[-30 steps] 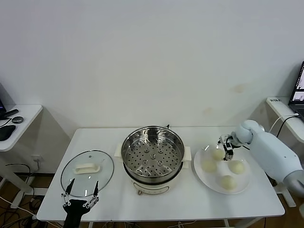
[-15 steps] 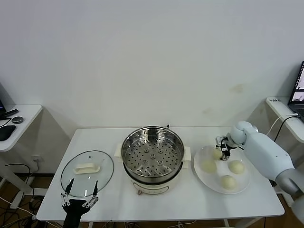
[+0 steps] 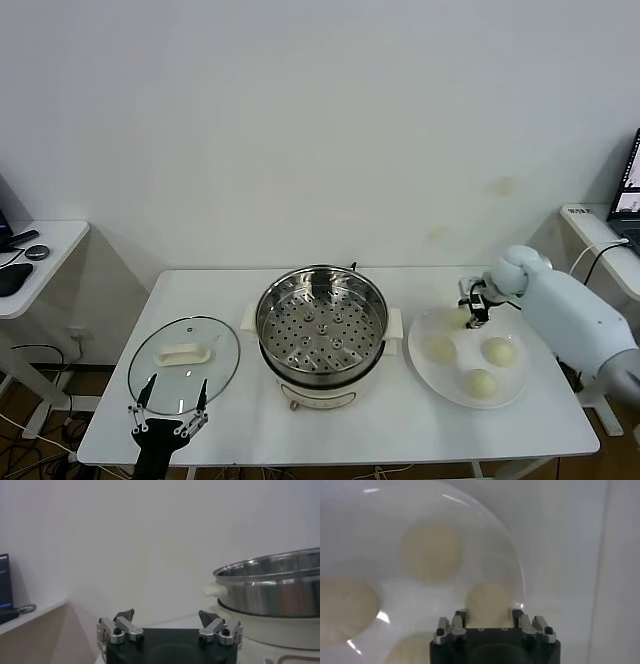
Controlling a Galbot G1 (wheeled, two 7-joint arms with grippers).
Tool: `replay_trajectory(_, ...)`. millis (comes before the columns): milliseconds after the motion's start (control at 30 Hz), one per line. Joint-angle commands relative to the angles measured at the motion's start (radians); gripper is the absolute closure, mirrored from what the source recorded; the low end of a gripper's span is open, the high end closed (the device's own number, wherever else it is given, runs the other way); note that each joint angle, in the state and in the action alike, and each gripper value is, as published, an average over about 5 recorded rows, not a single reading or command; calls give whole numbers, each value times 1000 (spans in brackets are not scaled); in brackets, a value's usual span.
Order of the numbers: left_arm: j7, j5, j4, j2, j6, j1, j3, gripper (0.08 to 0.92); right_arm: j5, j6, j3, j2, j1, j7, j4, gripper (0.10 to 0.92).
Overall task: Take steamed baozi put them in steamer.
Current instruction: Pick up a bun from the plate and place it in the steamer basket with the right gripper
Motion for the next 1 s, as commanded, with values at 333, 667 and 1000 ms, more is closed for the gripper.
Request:
replay_trajectory(333, 3, -13, -26, 17, 3, -11, 9, 177, 474, 36, -398, -47, 558, -5, 311, 519)
replay_trajectory(667, 5, -25, -36, 22, 3, -20, -3, 177, 549, 245, -646, 272, 717, -14, 299, 516)
replay_trajectory(1000, 4, -32, -50, 14, 8, -24, -16, 177, 272, 494, -713, 457, 616, 4, 230, 516)
